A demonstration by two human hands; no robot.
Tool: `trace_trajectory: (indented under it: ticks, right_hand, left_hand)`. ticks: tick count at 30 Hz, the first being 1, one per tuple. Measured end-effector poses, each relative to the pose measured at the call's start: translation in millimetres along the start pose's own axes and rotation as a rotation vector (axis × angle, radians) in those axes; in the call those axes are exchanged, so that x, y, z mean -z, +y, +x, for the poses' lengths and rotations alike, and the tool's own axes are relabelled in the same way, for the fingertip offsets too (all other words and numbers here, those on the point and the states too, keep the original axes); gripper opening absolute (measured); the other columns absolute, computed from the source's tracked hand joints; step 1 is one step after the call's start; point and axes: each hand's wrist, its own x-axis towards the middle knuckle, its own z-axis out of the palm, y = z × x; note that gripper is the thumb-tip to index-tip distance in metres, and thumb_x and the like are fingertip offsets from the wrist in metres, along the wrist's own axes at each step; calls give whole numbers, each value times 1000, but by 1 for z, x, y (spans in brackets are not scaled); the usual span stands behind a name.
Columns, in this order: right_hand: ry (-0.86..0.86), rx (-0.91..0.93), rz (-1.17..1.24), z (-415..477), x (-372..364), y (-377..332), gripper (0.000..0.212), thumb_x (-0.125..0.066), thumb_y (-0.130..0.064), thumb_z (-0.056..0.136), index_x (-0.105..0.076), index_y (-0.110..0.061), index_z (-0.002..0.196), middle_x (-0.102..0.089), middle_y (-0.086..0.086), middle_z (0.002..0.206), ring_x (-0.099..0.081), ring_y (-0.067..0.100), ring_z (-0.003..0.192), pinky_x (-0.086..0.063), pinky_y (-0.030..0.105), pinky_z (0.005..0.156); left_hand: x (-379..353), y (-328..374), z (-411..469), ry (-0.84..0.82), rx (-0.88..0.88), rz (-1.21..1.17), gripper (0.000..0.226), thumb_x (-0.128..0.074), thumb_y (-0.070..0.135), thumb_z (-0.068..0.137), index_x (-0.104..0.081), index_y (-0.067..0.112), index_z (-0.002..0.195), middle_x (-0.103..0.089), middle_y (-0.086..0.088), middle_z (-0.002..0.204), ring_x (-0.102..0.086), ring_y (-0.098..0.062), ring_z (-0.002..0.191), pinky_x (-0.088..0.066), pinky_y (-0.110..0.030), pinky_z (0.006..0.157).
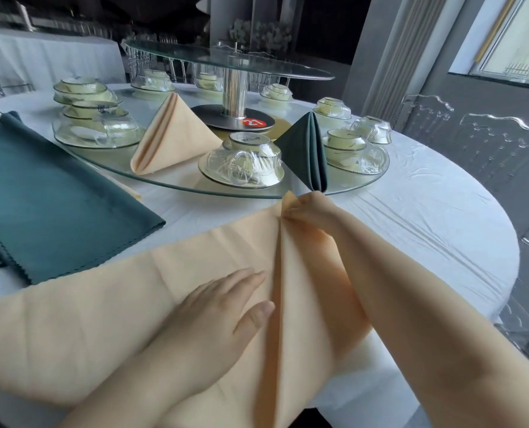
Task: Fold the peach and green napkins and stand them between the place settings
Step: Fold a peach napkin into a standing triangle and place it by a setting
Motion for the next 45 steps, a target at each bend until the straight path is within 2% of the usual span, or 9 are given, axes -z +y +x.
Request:
trace_trajectory:
  ticks: [4,8,12,16,23,33,37,42,45]
  right_hand:
    - [42,18,-108,7,-5,-2,32,-54,-28,88,-40,-18,61,-46,2,72,-47,21,77,-36,23,66]
    - [85,55,-184,2,-7,-2,23,-52,-29,88,-47,-16,70,-51,6,93,-51,26,94,-36,29,81]
    - [211,118,-308,-31,8,4,43,-52,-28,90,-45,-11,128,-46,8,134,-44,25,122,-36,31,93]
    - [213,385,-347,-107,2,19,39,-42,-26,94,-44,-17,132,-39,-1,143,-36,16,130,-25,21,101]
    - [109,500,-510,-159,-28,58,89,1,-71,78,-47,-19,132,-43,-1,142,-39,14,131,-27,29,108]
    - [133,263,-498,-127,14,96,45,-32,-33,98,-27,-25,142,-18,-8,152,-12,6,141,-2,24,112]
    - [457,455,-528,-141,8,81,42,-47,-20,88,-50,-11,129,-42,8,141,-40,25,130,-6,22,107]
    - [295,589,-144,-157,-11,44,30,-58,-14,87,-61,-17,117,-52,-16,119,-45,-4,106,-24,-5,86]
    - [191,605,-217,-146,-20,35,33,-56,-16,88,-57,-20,121,-49,-13,129,-43,2,120,-18,-5,84]
  left_hand:
    - [-6,24,0,41,-61,34,114,42,74,41,-3,42,142,14,30,136,8,17,127,21,-7,97]
    - [-16,29,1,-21,-53,120,78,4,46,96,-69,21,105,-67,7,111,-64,-4,101,-32,-21,89]
    - [-29,27,0,19,-117,197,79,2,42,96,-72,17,99,-69,4,107,-65,-9,99,-33,-27,87]
    - [-29,30,-1,-47,-93,206,69,-12,47,95,-73,15,95,-70,2,104,-67,-10,96,-33,-27,87]
    - [-27,37,-2,-60,-90,274,105,26,54,47,11,22,146,17,9,153,17,-2,139,21,-15,96]
    - [-29,33,-2,-50,-110,241,106,24,60,47,11,24,146,17,12,153,18,-1,138,19,-17,103]
    - [-17,23,-12,28,-155,76,119,26,86,44,-3,33,145,9,26,142,9,3,137,20,-7,99]
    - [-13,-21,-63,314,-327,26,54,-25,70,86,-46,34,120,-42,22,134,-29,6,128,-14,-12,107]
    - [-7,-47,-105,618,29,-236,19,-44,61,85,-56,56,98,-48,41,111,-40,23,106,-27,1,92]
